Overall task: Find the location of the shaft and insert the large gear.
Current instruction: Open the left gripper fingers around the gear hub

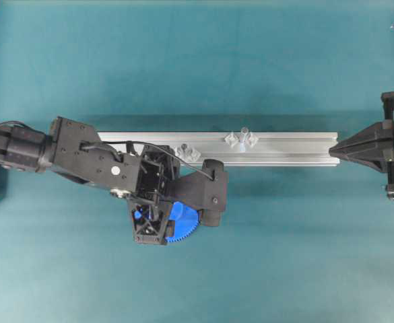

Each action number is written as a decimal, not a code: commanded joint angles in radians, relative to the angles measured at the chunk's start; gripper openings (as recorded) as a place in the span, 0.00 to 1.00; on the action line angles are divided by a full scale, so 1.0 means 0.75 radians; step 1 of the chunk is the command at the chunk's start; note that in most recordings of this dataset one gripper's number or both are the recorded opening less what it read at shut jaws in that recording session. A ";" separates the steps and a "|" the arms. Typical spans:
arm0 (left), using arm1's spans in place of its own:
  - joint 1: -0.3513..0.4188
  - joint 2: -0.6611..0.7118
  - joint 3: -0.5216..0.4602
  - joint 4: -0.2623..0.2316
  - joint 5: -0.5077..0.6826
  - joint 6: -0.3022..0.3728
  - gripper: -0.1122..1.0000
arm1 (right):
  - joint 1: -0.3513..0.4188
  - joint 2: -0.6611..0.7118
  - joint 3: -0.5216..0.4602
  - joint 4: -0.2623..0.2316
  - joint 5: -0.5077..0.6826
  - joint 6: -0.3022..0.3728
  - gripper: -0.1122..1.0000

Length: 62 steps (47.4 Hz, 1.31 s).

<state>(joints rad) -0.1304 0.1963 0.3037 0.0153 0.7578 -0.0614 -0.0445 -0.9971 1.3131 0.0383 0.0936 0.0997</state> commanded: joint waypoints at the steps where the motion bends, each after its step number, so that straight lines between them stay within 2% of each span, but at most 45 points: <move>1: -0.006 -0.014 -0.029 0.002 -0.002 -0.014 0.94 | 0.000 0.008 -0.012 0.002 -0.012 0.014 0.12; 62: -0.002 0.053 -0.039 0.004 -0.035 -0.022 0.95 | -0.002 0.006 -0.008 0.000 -0.004 0.014 0.12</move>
<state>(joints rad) -0.1289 0.2485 0.2945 0.0153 0.7409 -0.0798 -0.0430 -0.9971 1.3162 0.0383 0.0951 0.0997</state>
